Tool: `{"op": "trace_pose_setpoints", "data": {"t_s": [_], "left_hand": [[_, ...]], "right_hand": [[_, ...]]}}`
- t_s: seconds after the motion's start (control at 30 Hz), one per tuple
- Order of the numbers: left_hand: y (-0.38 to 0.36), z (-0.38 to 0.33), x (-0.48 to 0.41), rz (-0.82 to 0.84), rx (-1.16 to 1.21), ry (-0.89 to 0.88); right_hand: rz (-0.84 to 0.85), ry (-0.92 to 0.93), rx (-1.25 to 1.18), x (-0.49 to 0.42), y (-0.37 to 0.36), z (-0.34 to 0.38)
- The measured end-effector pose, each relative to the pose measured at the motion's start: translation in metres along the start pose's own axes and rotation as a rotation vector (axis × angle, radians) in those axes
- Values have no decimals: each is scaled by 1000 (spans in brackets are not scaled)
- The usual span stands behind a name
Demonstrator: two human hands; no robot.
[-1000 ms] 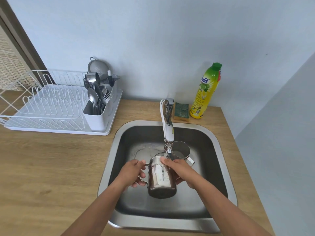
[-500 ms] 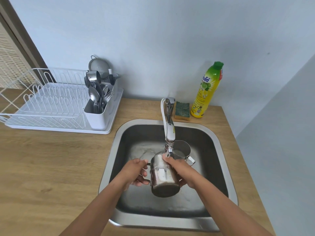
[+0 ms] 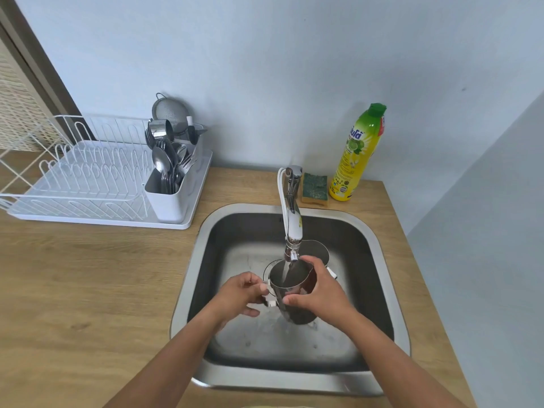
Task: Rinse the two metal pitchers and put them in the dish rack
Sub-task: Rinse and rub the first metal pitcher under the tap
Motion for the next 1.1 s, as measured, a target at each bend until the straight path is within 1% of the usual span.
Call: {"op": "trace_pose_setpoints", "data": {"t_s": [0.1, 0.17, 0.23, 0.3, 0.37, 0.5, 0.67, 0.77, 0.9, 1.1], "left_hand": [[6, -8, -1, -92, -45, -111], [12, -10, 0, -153, -102, -146], [15, -8, 1, -180, -119, -142], [13, -6, 1, -161, -122, -122], [10, -6, 0, -147, -107, -124], [15, -10, -3, -203, -107, -138], [18, -4, 0, -187, -140, -89], [15, -6, 1, -177, -118, -106], [15, -4, 2, -201, -145, -88], [14, 2, 3, -156, -147, -1]], "right_hand": [[-39, 43, -52, -2, -3, 1], [-21, 38, -73, -5, -8, -1], [26, 10, -83, -8, -9, -1], [58, -12, -83, -8, -7, 0], [47, -10, -80, -8, -5, 0], [3, 21, -70, -10, -8, 7], [75, -30, -80, -10, -7, 7], [59, -41, -90, -10, -8, 4], [70, -59, -147, -11, -8, 3], [101, -145, -240, -12, -10, -9]]}}
Point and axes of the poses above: each hand's wrist, its own x-axis away from the middle knuckle, its own y-axis out of the back of the hand, z = x × y, the point moved 5 cm from there along -x, towards the middle knuckle, and after that the axes turned 8 degrees about z, right-handed, at the moved point
